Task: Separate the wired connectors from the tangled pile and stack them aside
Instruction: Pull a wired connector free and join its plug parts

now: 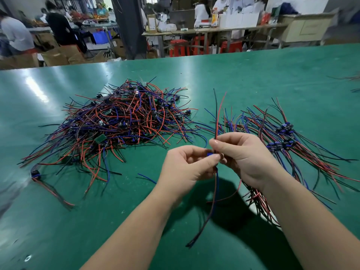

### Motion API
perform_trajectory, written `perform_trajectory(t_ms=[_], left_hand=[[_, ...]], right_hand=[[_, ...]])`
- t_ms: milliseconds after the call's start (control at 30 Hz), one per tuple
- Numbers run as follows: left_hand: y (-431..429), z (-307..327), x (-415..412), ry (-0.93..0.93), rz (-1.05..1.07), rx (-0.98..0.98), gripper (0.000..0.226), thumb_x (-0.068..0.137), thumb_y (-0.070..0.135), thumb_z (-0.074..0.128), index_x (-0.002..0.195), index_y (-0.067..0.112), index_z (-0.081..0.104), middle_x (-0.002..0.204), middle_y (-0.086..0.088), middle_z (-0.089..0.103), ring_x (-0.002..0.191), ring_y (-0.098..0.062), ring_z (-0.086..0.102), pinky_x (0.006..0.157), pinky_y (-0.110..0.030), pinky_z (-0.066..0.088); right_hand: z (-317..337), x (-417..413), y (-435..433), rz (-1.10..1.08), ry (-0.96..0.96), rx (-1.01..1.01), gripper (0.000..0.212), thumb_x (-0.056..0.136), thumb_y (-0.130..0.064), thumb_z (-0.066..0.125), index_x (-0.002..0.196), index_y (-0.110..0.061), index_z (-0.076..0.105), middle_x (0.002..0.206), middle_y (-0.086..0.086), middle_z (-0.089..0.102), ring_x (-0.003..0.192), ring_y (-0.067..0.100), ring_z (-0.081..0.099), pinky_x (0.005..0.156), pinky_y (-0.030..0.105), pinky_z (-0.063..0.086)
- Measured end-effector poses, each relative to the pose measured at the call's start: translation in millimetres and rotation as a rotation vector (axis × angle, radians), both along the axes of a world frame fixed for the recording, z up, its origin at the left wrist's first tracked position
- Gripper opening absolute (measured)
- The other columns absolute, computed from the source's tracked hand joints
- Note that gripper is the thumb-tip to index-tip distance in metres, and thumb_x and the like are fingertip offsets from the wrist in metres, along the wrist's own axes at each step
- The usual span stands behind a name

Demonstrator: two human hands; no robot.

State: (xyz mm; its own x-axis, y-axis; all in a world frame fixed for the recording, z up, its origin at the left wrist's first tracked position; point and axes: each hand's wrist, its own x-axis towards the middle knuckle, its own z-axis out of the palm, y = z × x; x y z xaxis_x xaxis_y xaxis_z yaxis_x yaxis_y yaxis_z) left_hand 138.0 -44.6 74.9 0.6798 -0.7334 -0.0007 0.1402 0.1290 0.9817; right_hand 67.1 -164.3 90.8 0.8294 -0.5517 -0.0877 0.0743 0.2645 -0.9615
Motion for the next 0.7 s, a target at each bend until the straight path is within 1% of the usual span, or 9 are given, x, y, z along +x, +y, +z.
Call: perform_trajectory(t_ms=[100, 167, 300, 367, 433, 500, 533, 600, 700], left_hand=[[2.8, -2.8, 3.1, -0.031, -0.106, 0.147, 0.015, 0.073, 0.003, 0.078, 0.073, 0.01, 0.064, 0.057, -0.002, 0.065, 0.048, -0.009, 0.059, 0.049, -0.02, 0.049], [5.2, -4.8, 1.4, -0.053, -0.264, 0.275, 0.019, 0.073, 0.005, 0.08, 0.072, 0.013, 0.063, 0.061, -0.002, 0.064, 0.05, -0.008, 0.06, 0.05, -0.02, 0.048], [9.8, -6.9, -0.8, -0.09, -0.477, 0.411, 0.022, 0.073, 0.009, 0.081, 0.075, 0.015, 0.06, 0.062, 0.001, 0.063, 0.053, -0.004, 0.061, 0.051, -0.016, 0.049], [13.1, -3.8, 2.9, -0.122, -0.512, 0.467, 0.022, 0.072, 0.009, 0.082, 0.075, 0.015, 0.061, 0.065, -0.003, 0.061, 0.054, -0.006, 0.06, 0.052, -0.017, 0.05], [14.0, -0.9, 7.1, -0.128, -0.427, 0.449, 0.02, 0.072, 0.009, 0.082, 0.076, 0.013, 0.062, 0.061, -0.001, 0.062, 0.052, -0.005, 0.059, 0.051, -0.016, 0.05], [10.5, -0.2, 11.0, -0.051, -0.261, 0.348, 0.018, 0.074, 0.008, 0.079, 0.079, 0.008, 0.062, 0.06, -0.001, 0.065, 0.051, -0.007, 0.061, 0.052, -0.019, 0.052], [8.1, -0.3, 12.7, -0.005, -0.179, 0.293, 0.018, 0.075, 0.008, 0.078, 0.08, 0.007, 0.061, 0.063, -0.004, 0.067, 0.051, -0.009, 0.063, 0.053, -0.022, 0.054], [4.6, -1.7, 15.0, 0.062, -0.041, 0.202, 0.02, 0.073, 0.012, 0.078, 0.082, 0.007, 0.06, 0.066, -0.005, 0.069, 0.051, -0.01, 0.063, 0.053, -0.023, 0.055], [3.7, -4.1, 18.4, 0.107, 0.033, 0.144, 0.033, 0.059, 0.029, 0.077, 0.08, 0.006, 0.063, 0.064, -0.004, 0.068, 0.049, -0.01, 0.061, 0.049, -0.022, 0.053]], right_hand=[[5.2, -1.9, -7.4, -0.11, -0.016, 0.01, 0.008, 0.069, -0.009, 0.07, 0.071, -0.005, 0.063, 0.051, 0.0, 0.059, 0.042, 0.006, 0.049, 0.043, 0.014, 0.039], [10.0, -5.7, -18.7, -0.211, -0.064, 0.087, 0.008, 0.081, -0.003, 0.064, 0.074, -0.006, 0.061, 0.051, -0.001, 0.061, 0.043, 0.005, 0.05, 0.044, 0.013, 0.04], [8.8, -7.7, -27.7, -0.308, -0.094, 0.179, 0.009, 0.088, -0.004, 0.061, 0.079, -0.006, 0.062, 0.057, 0.0, 0.062, 0.048, 0.005, 0.05, 0.046, 0.013, 0.042], [8.4, -6.7, -29.8, -0.405, -0.159, 0.216, 0.011, 0.092, -0.007, 0.058, 0.081, -0.007, 0.061, 0.061, 0.002, 0.061, 0.049, 0.005, 0.051, 0.048, 0.013, 0.043], [11.0, -7.6, -34.0, -0.554, -0.232, 0.205, 0.013, 0.096, -0.007, 0.052, 0.084, -0.011, 0.056, 0.067, 0.004, 0.057, 0.048, 0.007, 0.052, 0.049, 0.015, 0.042], [12.1, -7.9, -33.4, -0.604, -0.215, 0.064, 0.015, 0.097, -0.006, 0.047, 0.086, -0.015, 0.052, 0.072, 0.005, 0.055, 0.047, 0.008, 0.054, 0.05, 0.017, 0.043], [10.8, -7.1, -29.6, -0.547, -0.165, -0.055, 0.017, 0.096, -0.004, 0.048, 0.085, -0.017, 0.052, 0.074, 0.006, 0.056, 0.048, 0.008, 0.055, 0.05, 0.018, 0.044], [5.4, -5.4, -15.8, -0.262, -0.028, -0.361, 0.016, 0.089, -0.004, 0.058, 0.086, -0.019, 0.058, 0.08, 0.004, 0.061, 0.055, 0.009, 0.059, 0.054, 0.019, 0.048], [-3.8, -5.1, 3.0, 0.174, 0.168, -0.878, 0.024, 0.076, -0.021, 0.077, 0.095, -0.03, 0.065, 0.093, -0.006, 0.067, 0.076, 0.009, 0.064, 0.072, 0.023, 0.052]])
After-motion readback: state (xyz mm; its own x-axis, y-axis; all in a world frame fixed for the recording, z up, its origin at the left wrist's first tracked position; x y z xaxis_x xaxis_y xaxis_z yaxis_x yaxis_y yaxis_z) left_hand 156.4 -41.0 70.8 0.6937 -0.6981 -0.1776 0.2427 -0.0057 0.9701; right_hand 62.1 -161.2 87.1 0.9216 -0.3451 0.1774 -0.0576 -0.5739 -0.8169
